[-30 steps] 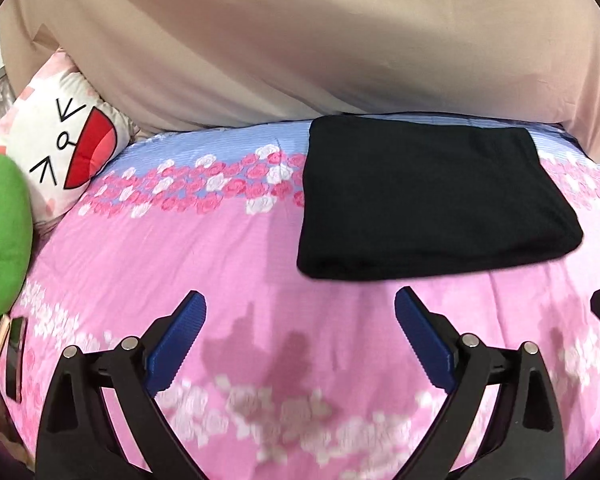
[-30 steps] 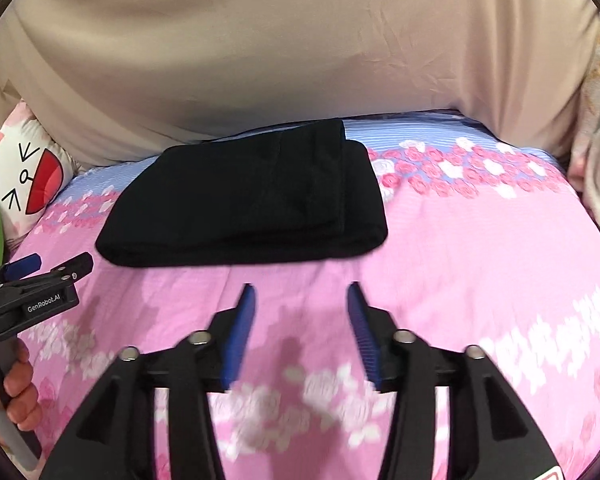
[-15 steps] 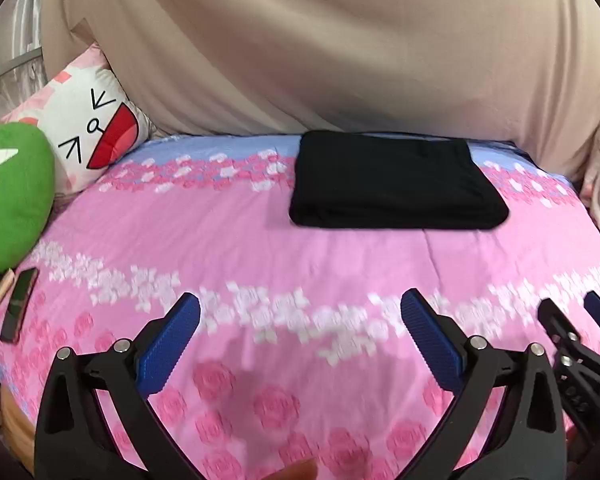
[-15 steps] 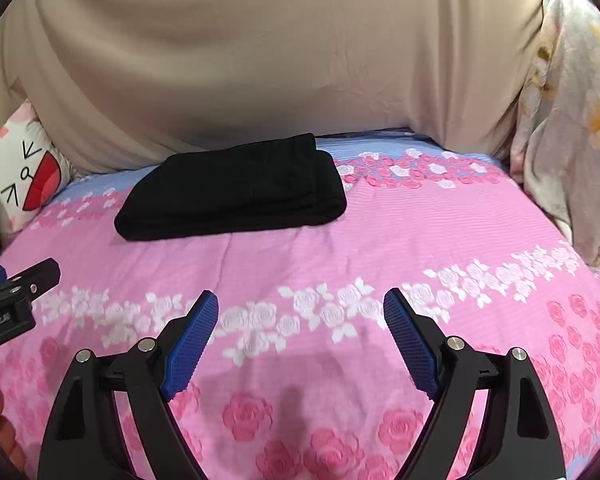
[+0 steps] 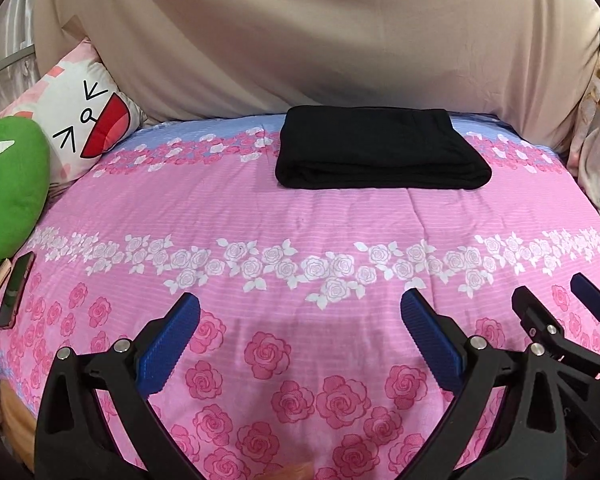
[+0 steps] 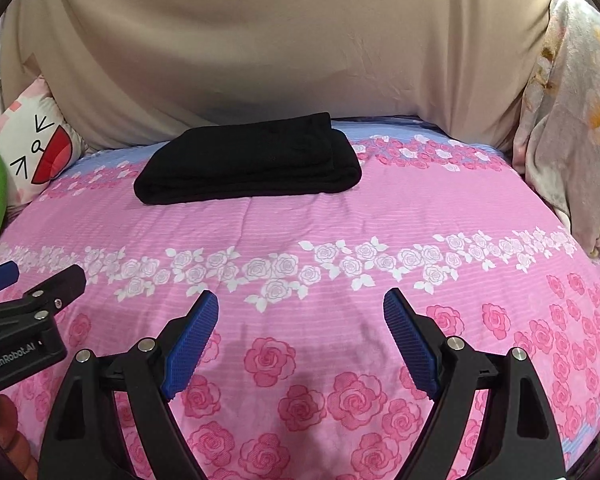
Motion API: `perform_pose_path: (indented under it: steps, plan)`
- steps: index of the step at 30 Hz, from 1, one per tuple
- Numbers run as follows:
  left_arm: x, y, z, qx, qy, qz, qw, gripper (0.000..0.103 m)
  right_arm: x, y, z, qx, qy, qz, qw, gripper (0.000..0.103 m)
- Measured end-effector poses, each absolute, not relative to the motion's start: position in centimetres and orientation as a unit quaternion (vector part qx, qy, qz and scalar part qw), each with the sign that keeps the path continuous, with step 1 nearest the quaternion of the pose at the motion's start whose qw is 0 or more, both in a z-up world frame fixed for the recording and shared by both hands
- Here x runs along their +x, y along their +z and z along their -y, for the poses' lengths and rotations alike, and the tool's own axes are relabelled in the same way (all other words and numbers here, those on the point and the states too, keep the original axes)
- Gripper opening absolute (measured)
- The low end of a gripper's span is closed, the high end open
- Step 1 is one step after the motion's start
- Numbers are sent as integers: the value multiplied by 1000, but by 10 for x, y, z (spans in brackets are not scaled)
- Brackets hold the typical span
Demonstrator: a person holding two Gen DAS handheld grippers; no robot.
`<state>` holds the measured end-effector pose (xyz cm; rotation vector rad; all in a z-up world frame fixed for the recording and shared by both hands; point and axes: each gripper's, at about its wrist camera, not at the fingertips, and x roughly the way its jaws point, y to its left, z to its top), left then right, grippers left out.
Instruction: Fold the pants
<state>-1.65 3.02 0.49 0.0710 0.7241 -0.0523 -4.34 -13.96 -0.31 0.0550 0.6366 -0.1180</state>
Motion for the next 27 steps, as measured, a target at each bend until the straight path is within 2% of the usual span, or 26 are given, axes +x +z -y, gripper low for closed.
perform_pose_path:
  steps: [27]
  plan:
    - [-13,-2,-31,33,-41,-366,929,98,-43,1,133,23,-61,-317,946,83]
